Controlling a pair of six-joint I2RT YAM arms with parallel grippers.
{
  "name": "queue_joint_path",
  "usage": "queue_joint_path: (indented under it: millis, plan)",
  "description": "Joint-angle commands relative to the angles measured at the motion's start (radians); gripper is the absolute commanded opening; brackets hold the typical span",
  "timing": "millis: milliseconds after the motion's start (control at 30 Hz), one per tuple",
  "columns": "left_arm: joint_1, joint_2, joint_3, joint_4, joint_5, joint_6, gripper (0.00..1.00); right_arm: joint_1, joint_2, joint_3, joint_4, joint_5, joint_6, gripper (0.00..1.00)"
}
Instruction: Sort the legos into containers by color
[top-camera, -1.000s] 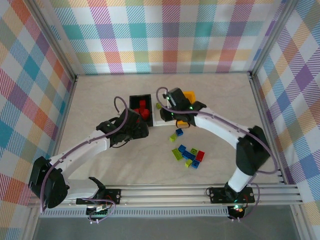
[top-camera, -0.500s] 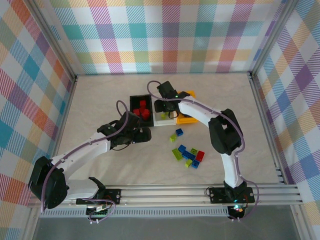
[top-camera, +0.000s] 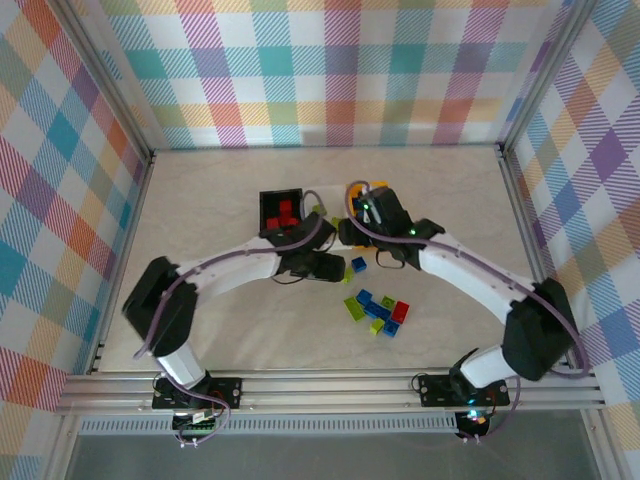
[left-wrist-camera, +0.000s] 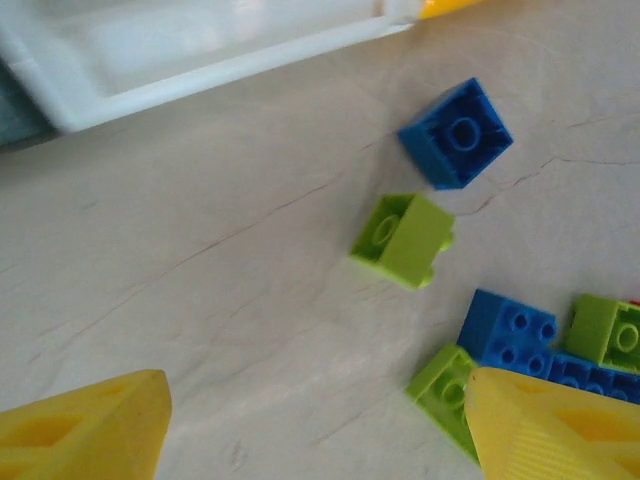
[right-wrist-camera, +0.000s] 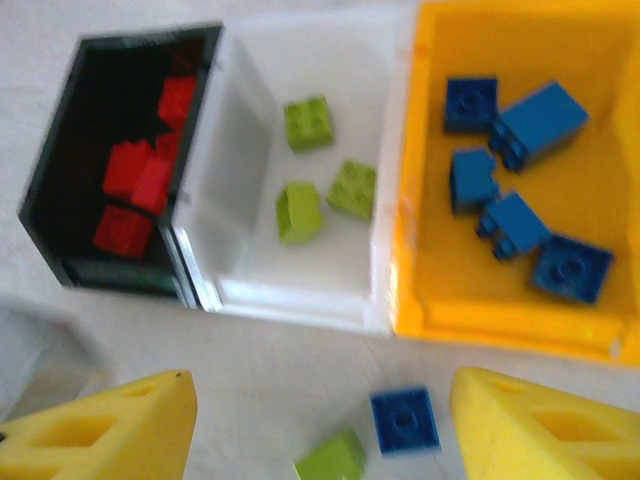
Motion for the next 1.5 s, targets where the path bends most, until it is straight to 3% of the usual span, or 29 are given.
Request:
queue_joint_path:
  millis: [0, 200, 367, 867, 1067, 1267, 1467]
  plan:
    - [-0.025, 0.113, 0.1, -0.041, -0.006, 0.05, 0.76, -0.012, -0.097, -0.091, 0.003, 0.005, 0.047, 0.68]
    - [-0.048, 0.291, 0.276, -0.138, -0.072, 0.129, 0.7, -0.028, -0.245, -0.183, -0.022, 0.03, 0.065, 0.69]
    - [-0.054, 0.363, 0.332, -0.186, -0.102, 0.138, 0.58, -0.045, -0.303, -0.204, -0.026, 0.037, 0.065, 0.69]
    - [-0.06, 0.263, 0.27, -0.146, -0.099, 0.099, 0.22, -0.069, -0.322, -0.217, -0.015, 0.038, 0.067, 0.69]
    - [0.026, 0.179, 0.337, -0.168, -0.164, 0.062, 0.19, -0.072, -0.323, -0.244, -0.005, 0.032, 0.083, 0.7]
    - [0.127, 0.305, 0.557, -0.227, -0.212, 0.064, 0.19, -0.072, -0.324, -0.26, -0.015, 0.018, 0.093, 0.7]
    - [0.16, 0.461, 0.749, -0.296, -0.232, 0.068, 0.21, -0.071, -0.357, -0.281, -0.047, -0.01, 0.101, 0.71]
